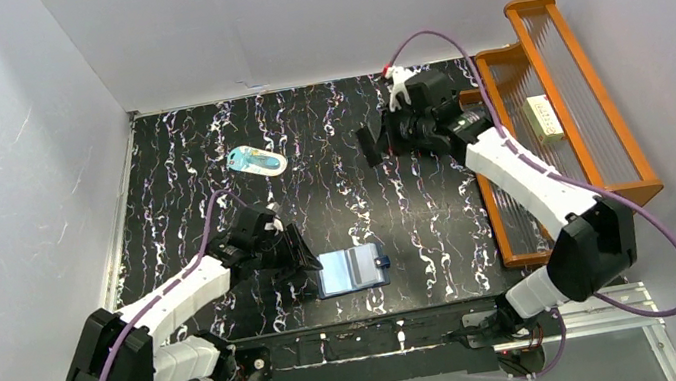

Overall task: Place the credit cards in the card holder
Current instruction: Pick up the credit card from the storage box, then insert the credit card into the card holder.

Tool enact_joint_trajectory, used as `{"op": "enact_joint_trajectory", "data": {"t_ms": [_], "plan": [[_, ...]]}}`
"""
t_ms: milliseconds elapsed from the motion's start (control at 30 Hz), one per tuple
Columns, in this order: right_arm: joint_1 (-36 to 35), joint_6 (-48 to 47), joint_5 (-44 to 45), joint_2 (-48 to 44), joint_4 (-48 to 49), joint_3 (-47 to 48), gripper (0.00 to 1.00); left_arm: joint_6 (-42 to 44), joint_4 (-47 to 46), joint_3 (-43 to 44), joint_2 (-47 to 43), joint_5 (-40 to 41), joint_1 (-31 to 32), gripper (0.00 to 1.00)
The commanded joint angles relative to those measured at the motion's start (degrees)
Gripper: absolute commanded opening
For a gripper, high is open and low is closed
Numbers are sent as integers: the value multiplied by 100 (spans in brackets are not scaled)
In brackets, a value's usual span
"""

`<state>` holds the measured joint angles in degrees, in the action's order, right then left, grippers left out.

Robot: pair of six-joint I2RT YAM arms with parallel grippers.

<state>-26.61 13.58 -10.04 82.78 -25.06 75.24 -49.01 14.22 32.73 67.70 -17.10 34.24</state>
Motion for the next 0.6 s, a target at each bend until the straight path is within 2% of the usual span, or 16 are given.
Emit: {"op": "enact_joint_trajectory", "data": {"t_ms": [0, 133, 300, 567], "plan": [[-295, 1258, -923, -320, 519, -581, 0, 18, -30, 5, -155, -407, -73, 48], [-552, 2156, -1308, -675, 1132, -1386, 0, 131, 109, 27, -112, -312, -85, 50], [-851, 3293, -1356, -1150, 2016, -2524, 0, 151, 7, -102, -46, -181, -90, 52], [-1341, 3666, -1019, -1264, 2639, -3513, 0, 276, -330, -216, 246, -135, -87, 52]]}}
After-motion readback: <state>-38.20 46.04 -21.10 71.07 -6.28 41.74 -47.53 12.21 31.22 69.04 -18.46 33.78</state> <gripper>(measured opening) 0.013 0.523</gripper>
